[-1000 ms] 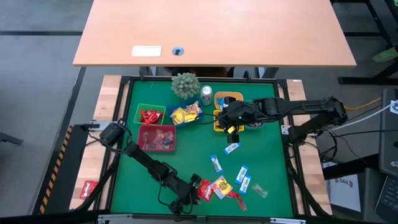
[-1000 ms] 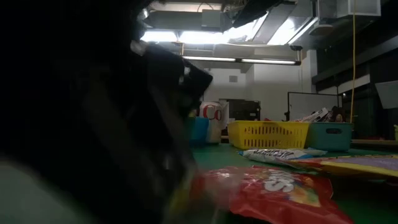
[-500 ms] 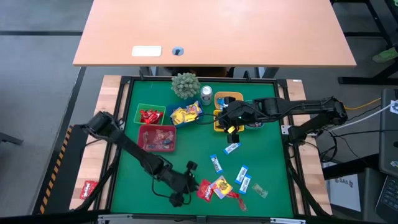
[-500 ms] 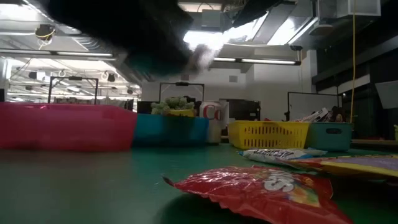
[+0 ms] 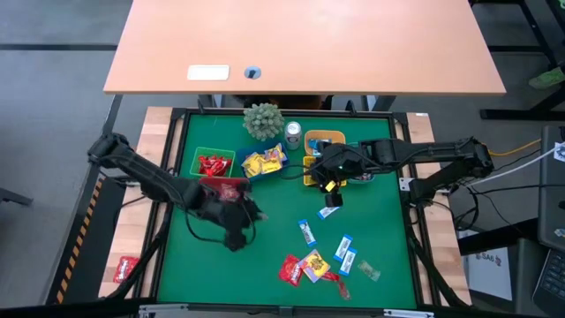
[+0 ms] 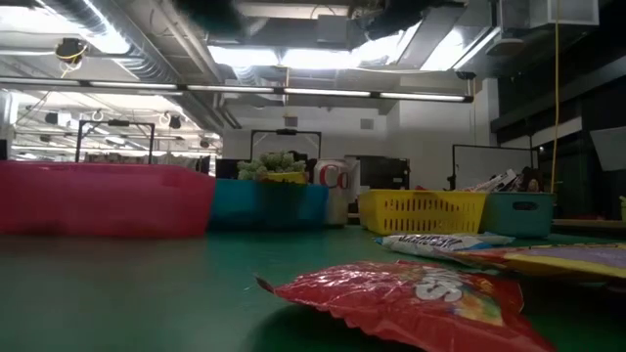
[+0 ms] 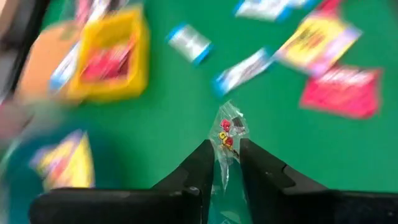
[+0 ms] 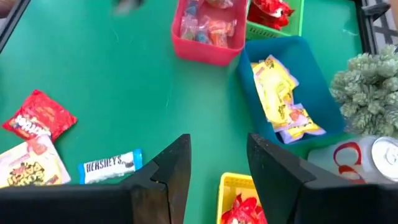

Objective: Sort candy
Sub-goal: Put the transparent blue candy pack into the red bin

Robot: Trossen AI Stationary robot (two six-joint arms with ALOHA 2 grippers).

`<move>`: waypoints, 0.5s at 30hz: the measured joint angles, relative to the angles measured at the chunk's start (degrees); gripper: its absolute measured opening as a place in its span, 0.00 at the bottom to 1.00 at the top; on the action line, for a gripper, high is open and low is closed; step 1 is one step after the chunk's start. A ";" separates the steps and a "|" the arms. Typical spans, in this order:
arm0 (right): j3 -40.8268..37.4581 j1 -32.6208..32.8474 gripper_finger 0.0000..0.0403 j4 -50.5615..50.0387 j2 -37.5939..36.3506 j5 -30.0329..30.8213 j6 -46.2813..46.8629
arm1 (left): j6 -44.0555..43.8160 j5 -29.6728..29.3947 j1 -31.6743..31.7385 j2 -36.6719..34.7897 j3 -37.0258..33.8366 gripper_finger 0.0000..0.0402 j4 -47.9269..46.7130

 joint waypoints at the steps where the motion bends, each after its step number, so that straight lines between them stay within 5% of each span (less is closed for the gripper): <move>1: 0.00 0.00 0.38 -0.49 0.00 0.00 0.00 | -1.66 -0.78 0.66 -1.07 0.00 0.16 -3.75; 8: -1.44 0.00 0.38 -5.02 0.00 -2.39 2.70 | -16.91 -3.52 3.74 -3.00 -0.02 0.16 -28.15; 15: -6.60 0.00 0.38 -4.93 0.00 -2.58 4.87 | -25.64 -4.31 6.63 -2.37 -0.04 0.21 -34.48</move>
